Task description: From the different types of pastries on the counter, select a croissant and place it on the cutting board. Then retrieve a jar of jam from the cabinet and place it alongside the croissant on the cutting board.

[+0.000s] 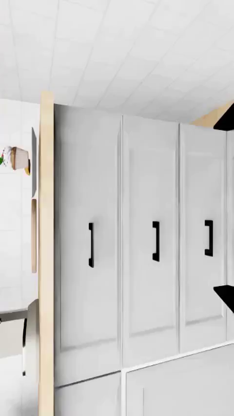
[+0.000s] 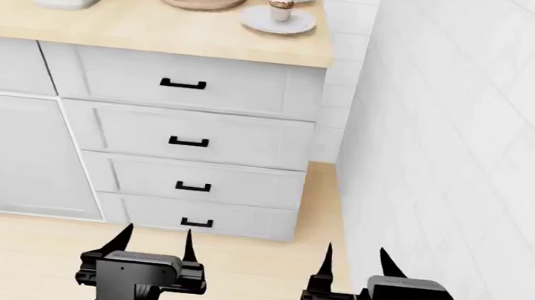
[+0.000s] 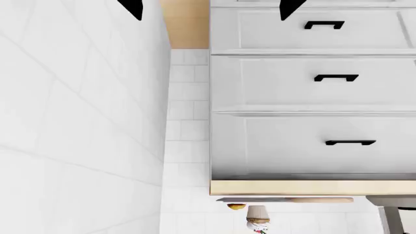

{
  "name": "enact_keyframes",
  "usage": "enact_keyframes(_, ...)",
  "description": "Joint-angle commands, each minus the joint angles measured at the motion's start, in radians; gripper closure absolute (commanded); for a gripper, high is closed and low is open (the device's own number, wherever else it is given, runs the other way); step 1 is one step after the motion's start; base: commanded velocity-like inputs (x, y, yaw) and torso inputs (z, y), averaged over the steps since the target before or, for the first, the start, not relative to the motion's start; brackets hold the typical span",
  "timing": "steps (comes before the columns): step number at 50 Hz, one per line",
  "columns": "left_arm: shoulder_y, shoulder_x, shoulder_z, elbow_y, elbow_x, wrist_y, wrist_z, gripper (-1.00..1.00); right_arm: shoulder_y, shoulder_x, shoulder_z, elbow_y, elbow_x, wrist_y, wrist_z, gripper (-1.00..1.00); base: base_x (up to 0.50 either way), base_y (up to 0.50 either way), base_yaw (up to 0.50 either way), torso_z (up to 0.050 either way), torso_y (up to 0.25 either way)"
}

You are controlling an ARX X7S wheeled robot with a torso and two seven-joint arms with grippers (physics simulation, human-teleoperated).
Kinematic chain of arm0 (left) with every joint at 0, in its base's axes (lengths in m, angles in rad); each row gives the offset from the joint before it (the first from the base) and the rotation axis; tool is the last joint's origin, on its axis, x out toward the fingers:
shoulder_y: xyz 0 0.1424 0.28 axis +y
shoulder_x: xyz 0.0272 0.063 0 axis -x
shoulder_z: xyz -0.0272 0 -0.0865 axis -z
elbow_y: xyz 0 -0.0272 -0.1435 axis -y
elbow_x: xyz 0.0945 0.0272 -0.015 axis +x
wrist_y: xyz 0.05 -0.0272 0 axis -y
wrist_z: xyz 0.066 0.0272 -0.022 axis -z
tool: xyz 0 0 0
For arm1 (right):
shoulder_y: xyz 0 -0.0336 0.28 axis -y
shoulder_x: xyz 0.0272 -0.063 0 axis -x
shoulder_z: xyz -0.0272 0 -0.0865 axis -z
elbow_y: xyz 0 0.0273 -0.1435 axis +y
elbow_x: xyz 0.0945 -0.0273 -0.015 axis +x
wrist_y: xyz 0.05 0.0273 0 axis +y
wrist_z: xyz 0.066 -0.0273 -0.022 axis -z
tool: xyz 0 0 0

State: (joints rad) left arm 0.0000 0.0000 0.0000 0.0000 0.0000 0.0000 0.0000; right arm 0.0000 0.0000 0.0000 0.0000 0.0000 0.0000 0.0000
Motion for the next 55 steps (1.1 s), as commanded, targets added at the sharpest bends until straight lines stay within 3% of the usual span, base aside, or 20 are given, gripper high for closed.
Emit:
enact_keyframes(1, 0.008, -0.016, 0.020, 0.080, -0.012, -0.072, -0.021, -1.00, -0.011, 0.015, -0.023, -0.030, 0.013, 0.030, 0.022, -1.00, 0.00, 0.00, 0.00, 0.000, 0.000)
enact_keyframes(4, 0.006, -0.029, 0.036, 0.203, -0.022, -0.204, -0.039, -1.00, -0.009, 0.026, -0.036, -0.077, 0.030, 0.115, 0.040, -1.00, 0.00, 0.00, 0.00, 0.000, 0.000)
enact_keyframes(17, -0.076, -0.072, 0.067, 0.508, -0.050, -0.513, -0.068, -1.00, 0.068, 0.080, -0.050, -0.295, 0.065, 0.355, 0.070, -1.00, 0.00, 0.00, 0.00, 0.000, 0.000)
enact_keyframes(31, -0.455, -0.134, 0.021, 0.756, -0.150, -1.052, -0.041, -1.00, 0.372, 0.138, 0.011, -0.713, 0.194, 0.888, 0.054, -1.00, 0.00, 0.00, 0.00, 0.000, 0.000)
enact_keyframes(38, -0.676, -0.141, -0.065, 0.827, -0.220, -1.315, -0.008, -1.00, 0.578, 0.130, 0.085, -0.829, 0.305, 1.102, 0.031, -1.00, 0.25, 0.00, 0.00, 0.000, 0.000)
enact_keyframes(47, -0.829, -0.153, -0.160, 0.888, -0.265, -1.497, 0.018, -1.00, 0.764, 0.111, 0.176, -0.901, 0.406, 1.284, 0.022, -1.00, 0.50, 0.00, 0.00, 0.000, 0.000)
enact_keyframes(55, -0.905, -0.164, -0.179, 0.912, -0.308, -1.569, -0.003, -1.00, 0.878, 0.116, 0.231, -0.945, 0.457, 1.403, 0.024, -1.00, 0.50, 0.00, 0.00, 0.000, 0.000)
